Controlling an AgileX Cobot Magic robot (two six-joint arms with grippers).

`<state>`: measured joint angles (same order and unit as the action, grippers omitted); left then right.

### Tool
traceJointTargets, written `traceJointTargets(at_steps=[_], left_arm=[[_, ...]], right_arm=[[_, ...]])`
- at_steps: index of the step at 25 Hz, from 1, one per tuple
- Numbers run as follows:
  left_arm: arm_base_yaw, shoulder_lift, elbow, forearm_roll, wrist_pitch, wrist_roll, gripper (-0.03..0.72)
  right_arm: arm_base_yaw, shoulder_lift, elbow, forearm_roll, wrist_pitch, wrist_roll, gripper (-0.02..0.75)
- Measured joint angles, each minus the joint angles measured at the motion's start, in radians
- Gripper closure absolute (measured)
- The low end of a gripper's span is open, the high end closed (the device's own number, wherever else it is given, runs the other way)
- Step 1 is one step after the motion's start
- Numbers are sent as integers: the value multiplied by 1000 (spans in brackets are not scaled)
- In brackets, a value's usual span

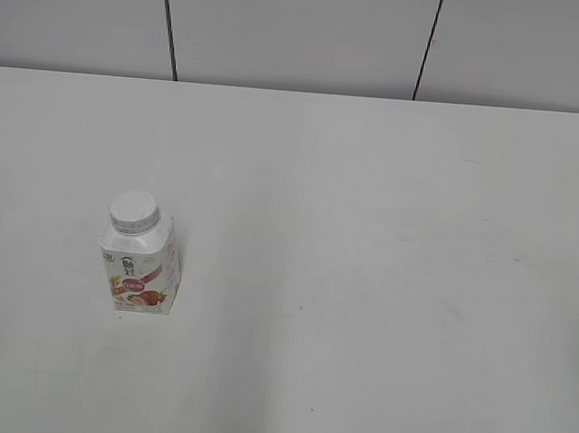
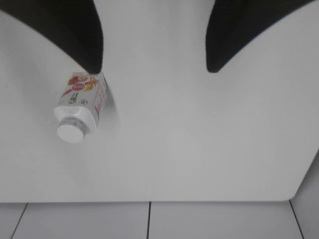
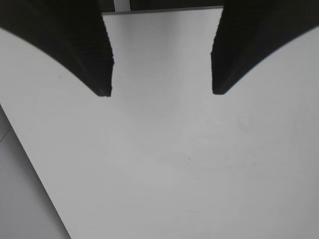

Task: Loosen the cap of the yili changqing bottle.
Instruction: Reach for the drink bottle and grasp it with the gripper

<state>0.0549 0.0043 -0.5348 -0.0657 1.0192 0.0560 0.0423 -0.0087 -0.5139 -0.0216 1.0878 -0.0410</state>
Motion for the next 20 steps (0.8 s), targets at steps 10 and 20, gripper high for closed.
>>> traceJointTargets(at_steps=[10, 20], left_arm=[[0, 6, 129, 1, -399, 27, 231], [-17, 253, 209, 29, -750, 29, 238]], right_arm=[[0, 0, 0, 0, 0, 0, 244], [0, 0, 0, 0, 0, 0, 244]])
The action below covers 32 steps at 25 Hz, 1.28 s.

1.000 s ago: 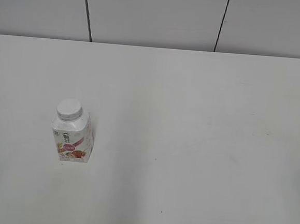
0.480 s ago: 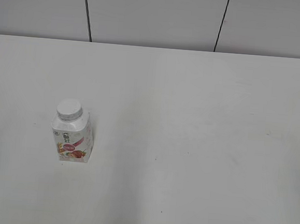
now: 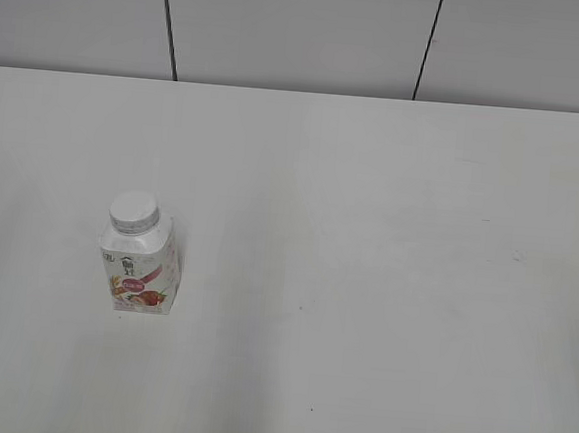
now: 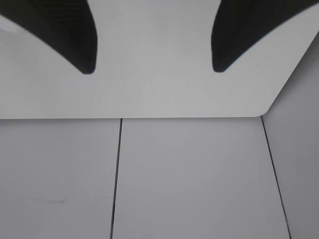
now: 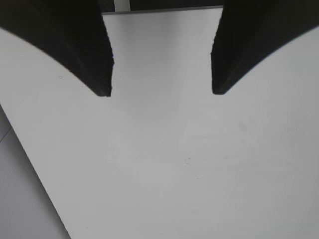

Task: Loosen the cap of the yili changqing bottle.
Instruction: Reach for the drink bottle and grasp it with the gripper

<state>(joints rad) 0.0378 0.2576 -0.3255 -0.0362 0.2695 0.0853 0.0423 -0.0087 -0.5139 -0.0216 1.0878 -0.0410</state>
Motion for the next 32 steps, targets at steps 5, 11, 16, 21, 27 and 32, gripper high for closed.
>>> traceJointTargets(at_steps=[5, 11, 16, 21, 27, 32], left_arm=[[-1, 147, 12, 4, -167, 1, 240], [-1, 352, 12, -2, -390, 1, 240], [-1, 500, 12, -2, -556, 1, 240], [-1, 630, 12, -2, -625, 1, 241], [-1, 700, 12, -2, -628, 1, 267], [-1, 716, 12, -1, -638, 1, 279]], right_arm=[[0, 0, 0, 0, 0, 0, 244], [0, 0, 0, 0, 0, 0, 244], [0, 0, 0, -10, 0, 0, 244], [0, 0, 0, -16, 0, 0, 244], [0, 0, 0, -17, 0, 0, 244], [0, 0, 0, -19, 0, 0, 244]])
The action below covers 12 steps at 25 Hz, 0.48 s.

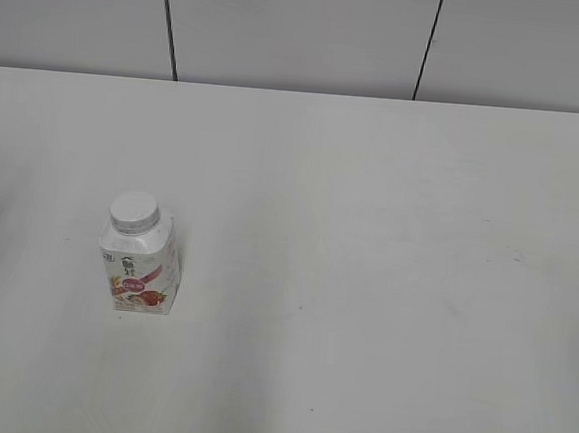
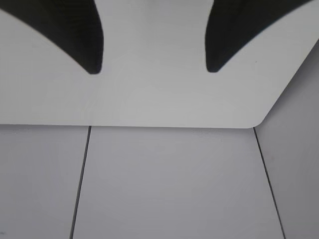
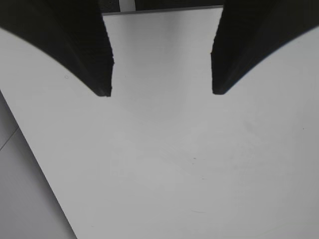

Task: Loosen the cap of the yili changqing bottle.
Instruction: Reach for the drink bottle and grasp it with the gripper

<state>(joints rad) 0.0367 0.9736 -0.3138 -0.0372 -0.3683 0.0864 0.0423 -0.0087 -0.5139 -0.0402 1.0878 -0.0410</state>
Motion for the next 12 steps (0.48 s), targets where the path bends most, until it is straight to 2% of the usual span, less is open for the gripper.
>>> traceJointTargets(at_steps=[5, 9, 12], left_arm=[[0, 101, 0, 114, -25, 0, 291], [0, 220, 0, 164, -127, -1, 291], [0, 306, 0, 213, -175, -60, 291]], right_arm=[[0, 0, 0, 0, 0, 0, 244], [0, 0, 0, 0, 0, 0, 244], [0, 0, 0, 0, 0, 0, 244]])
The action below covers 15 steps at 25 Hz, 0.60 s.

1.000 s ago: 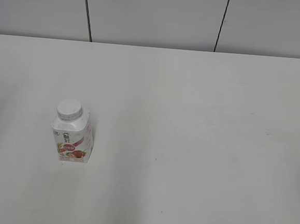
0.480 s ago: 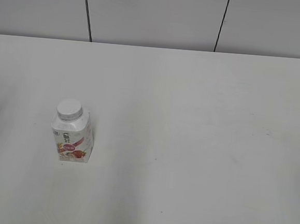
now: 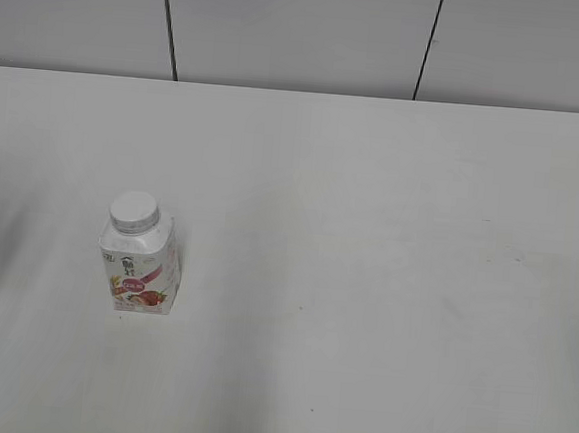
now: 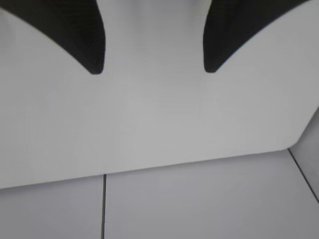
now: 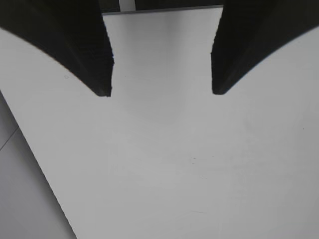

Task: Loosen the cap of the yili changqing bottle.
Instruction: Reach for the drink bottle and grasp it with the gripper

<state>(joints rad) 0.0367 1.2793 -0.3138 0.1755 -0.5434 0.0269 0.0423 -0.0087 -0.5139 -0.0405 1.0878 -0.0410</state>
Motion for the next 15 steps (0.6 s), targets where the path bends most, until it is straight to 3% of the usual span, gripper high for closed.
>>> traceJointTargets(at_steps=[7, 12, 15], left_arm=[[25, 157, 0, 340, -195, -185, 291], [162, 294, -37, 631, -393, -362, 291], [256, 388, -107, 894, -528, -443, 291]], right_arm=[[0, 0, 0, -1, 0, 0, 244], [0, 0, 0, -1, 0, 0, 244], [0, 0, 0, -1, 0, 0, 244]])
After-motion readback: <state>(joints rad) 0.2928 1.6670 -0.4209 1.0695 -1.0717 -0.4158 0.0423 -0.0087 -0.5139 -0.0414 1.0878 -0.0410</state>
